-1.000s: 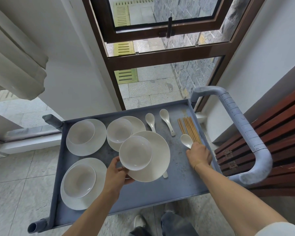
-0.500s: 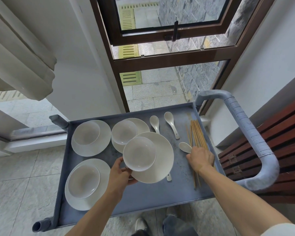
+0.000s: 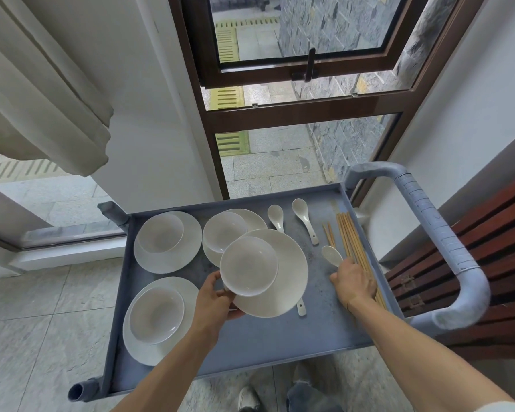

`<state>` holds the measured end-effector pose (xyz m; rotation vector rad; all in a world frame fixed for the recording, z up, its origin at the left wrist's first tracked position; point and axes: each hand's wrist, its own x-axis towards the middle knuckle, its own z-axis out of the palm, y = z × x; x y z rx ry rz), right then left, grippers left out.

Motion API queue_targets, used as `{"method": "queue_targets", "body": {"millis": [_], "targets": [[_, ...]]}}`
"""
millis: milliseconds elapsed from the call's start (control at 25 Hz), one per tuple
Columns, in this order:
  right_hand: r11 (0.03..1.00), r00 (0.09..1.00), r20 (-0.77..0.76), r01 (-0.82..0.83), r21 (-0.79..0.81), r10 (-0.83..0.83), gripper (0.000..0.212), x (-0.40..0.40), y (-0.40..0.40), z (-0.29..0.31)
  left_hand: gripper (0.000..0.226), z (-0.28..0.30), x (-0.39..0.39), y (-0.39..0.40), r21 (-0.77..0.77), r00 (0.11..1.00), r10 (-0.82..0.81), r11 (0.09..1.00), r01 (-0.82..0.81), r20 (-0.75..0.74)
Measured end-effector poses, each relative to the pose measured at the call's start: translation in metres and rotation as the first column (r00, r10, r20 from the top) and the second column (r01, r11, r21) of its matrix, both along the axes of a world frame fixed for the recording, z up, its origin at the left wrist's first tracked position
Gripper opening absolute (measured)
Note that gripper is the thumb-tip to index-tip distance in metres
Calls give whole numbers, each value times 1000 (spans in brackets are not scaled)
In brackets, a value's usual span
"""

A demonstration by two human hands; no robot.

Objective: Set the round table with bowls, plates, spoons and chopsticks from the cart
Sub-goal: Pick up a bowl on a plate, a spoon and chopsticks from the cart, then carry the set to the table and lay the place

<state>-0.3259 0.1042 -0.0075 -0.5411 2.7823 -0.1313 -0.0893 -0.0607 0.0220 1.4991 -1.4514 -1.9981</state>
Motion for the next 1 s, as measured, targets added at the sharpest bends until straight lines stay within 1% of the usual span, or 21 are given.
{"method": "queue_targets", "body": {"millis": [80,200,280,360,400,440,520,560,680,760,840,1000], "targets": [[997,998,29,52,-63,-50,22,3,3,3,44,1,2,-1,-5,1000,-2,1000,2,-6],[978,985,128,132,-163,-112,21,7,5,11,44,3,6,-3,-8,1000,-11,1000,11,-17],[956,975,174,175,-236,-135,17,14,3,20,44,5,9,-4,-13,999,-20,1000,20,-25],[917,964,220,219,-333,-151,8,26,-2,30,43,7,15,-5,-14,999,-29,999,28,-40],[882,952,264,256,-396,-157,6,32,-6,35,42,8,18,-6,-15,998,-32,999,32,-47],[836,933,325,301,-459,-157,10,39,-10,40,40,10,22,-6,-16,998,-38,999,37,-54],[737,879,465,384,-556,-107,22,56,-18,49,39,15,29,-5,-20,997,-45,999,44,-62],[697,861,504,402,-594,-67,25,65,-22,53,38,17,34,-4,-22,997,-40,999,39,-60],[614,842,539,411,-674,27,21,87,-31,62,37,25,50,0,-21,999,0,1000,-1,-50],[593,798,598,448,-669,72,20,97,-36,63,35,31,65,5,-29,998,46,998,-47,-50],[594,757,642,464,-657,119,18,103,-40,64,34,37,80,14,-41,992,111,993,-113,-54],[634,737,634,378,-674,234,17,119,-48,71,30,46,109,41,-76,956,290,953,-293,-45]]}}
